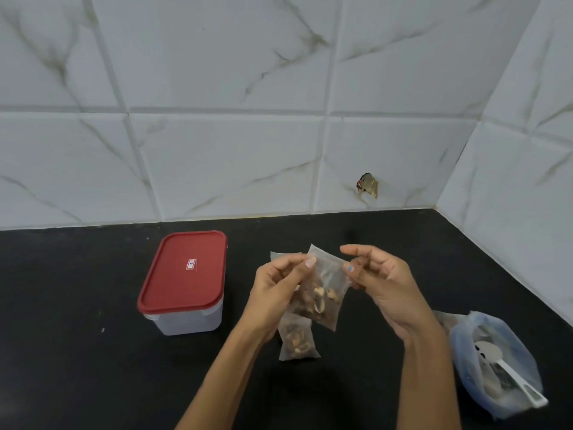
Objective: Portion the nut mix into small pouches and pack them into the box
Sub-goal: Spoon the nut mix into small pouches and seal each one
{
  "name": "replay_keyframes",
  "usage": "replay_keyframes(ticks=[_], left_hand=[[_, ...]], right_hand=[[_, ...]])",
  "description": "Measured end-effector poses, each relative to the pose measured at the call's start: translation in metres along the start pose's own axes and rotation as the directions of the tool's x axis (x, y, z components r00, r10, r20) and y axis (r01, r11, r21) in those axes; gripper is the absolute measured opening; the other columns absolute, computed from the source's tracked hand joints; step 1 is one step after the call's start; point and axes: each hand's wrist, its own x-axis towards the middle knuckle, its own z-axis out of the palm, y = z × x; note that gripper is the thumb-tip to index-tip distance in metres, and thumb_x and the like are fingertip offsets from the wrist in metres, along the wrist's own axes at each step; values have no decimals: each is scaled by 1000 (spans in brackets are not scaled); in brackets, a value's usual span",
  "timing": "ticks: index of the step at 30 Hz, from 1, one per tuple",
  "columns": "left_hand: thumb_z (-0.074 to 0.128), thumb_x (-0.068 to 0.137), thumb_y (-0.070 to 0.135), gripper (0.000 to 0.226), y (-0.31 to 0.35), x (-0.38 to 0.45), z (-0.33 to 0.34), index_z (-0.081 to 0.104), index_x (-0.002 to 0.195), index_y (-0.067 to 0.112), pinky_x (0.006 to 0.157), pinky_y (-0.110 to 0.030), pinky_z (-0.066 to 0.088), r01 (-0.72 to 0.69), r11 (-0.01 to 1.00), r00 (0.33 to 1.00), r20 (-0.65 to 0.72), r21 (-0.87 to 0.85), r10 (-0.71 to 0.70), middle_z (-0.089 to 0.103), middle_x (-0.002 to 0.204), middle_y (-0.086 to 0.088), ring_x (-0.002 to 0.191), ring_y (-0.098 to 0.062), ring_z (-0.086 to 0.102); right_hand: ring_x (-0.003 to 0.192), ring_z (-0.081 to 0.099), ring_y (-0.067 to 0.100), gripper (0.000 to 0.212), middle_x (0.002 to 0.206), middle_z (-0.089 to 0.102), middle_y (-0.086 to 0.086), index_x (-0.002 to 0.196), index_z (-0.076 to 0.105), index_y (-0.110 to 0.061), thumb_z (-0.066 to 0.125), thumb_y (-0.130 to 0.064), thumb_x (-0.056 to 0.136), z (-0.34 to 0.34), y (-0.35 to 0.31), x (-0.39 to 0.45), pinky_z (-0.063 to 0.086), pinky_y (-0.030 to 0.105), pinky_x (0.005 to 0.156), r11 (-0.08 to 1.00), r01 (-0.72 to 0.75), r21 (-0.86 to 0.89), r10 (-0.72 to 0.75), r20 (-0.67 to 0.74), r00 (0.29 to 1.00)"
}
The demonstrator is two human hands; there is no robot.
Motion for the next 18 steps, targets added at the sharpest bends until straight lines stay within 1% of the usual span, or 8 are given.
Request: replay_keyframes(ticks=[3, 5, 6, 7, 10, 13, 15, 18], left_hand=[[64, 86, 13, 10, -2, -1, -1, 74, 83, 13, 65, -29, 56, -17, 1000, 999, -30, 20, 18, 71, 81, -4, 79, -15, 69], [64, 87, 8, 12, -6, -3, 1, 74, 86, 14, 64, -26, 55, -14, 999, 999, -46, 43, 16, 73, 81, -6, 77, -15, 70], [65, 86, 8, 11, -7, -4, 3, 74, 87, 14, 64, -27, 55, -15, 999, 999, -51, 48, 17, 73, 82, -7, 77, -16, 70], [65, 84, 9, 11, -8, -6, 6, 74, 89, 13, 67, -29, 56, -22, 999, 998, -56, 49, 24, 74, 85, -10, 79, -19, 71], [67, 81, 13, 9, -10, -9, 16, 75, 86, 14, 79, -44, 57, -39, 999, 995, -95, 34, 42, 74, 90, -14, 84, -25, 70], [69, 76, 26, 14, -13, -12, 27, 77, 81, 15, 80, -59, 51, -29, 1000, 994, -110, 9, 30, 71, 87, -21, 83, -38, 66], [69, 76, 27, 15, -17, -13, 33, 78, 80, 16, 82, -59, 52, -32, 999, 993, -111, 11, 33, 72, 87, -20, 86, -38, 67], [69, 78, 28, 18, -23, -14, 43, 76, 84, 12, 85, -53, 54, -31, 999, 992, -125, 36, 35, 73, 87, -14, 88, -29, 69]], right_hand=[[77, 59, 14, 25, 79, 64, 3, 107, 69, -20, 65, -13, 83, 5, 8, -3, 49, 26, 66, 998, -44, 55, 44, -8, 999], [85, 62, 20, 30, 88, 67, 5, 108, 69, -22, 68, -25, 78, 7, 10, -4, 52, 34, 75, 996, -62, 62, 61, 13, 998], [90, 64, 21, 33, 93, 69, 4, 106, 70, -23, 70, -28, 73, 8, 9, -4, 53, 35, 79, 996, -64, 56, 62, 36, 997], [93, 66, 20, 32, 95, 70, 3, 102, 71, -22, 72, -29, 71, 9, 8, -5, 54, 33, 79, 998, -58, 36, 55, 61, 997], [85, 68, 18, 17, 88, 72, 7, 89, 73, -13, 71, -23, 76, 11, 8, -7, 52, 25, 68, 999, -20, -29, 22, 79, 997], [77, 68, 19, 10, 82, 71, 11, 87, 72, -6, 70, -13, 80, 4, 13, -9, 52, 22, 63, 1000, -10, -20, 11, 41, 999], [76, 68, 18, 9, 82, 71, 12, 87, 71, -4, 69, -11, 81, -1, 14, -12, 52, 20, 62, 1000, -14, -15, 14, 35, 999], [77, 67, 19, 7, 82, 70, 12, 86, 71, -5, 68, -10, 82, -10, 17, -15, 53, 22, 64, 999, -13, -34, 14, 32, 999]])
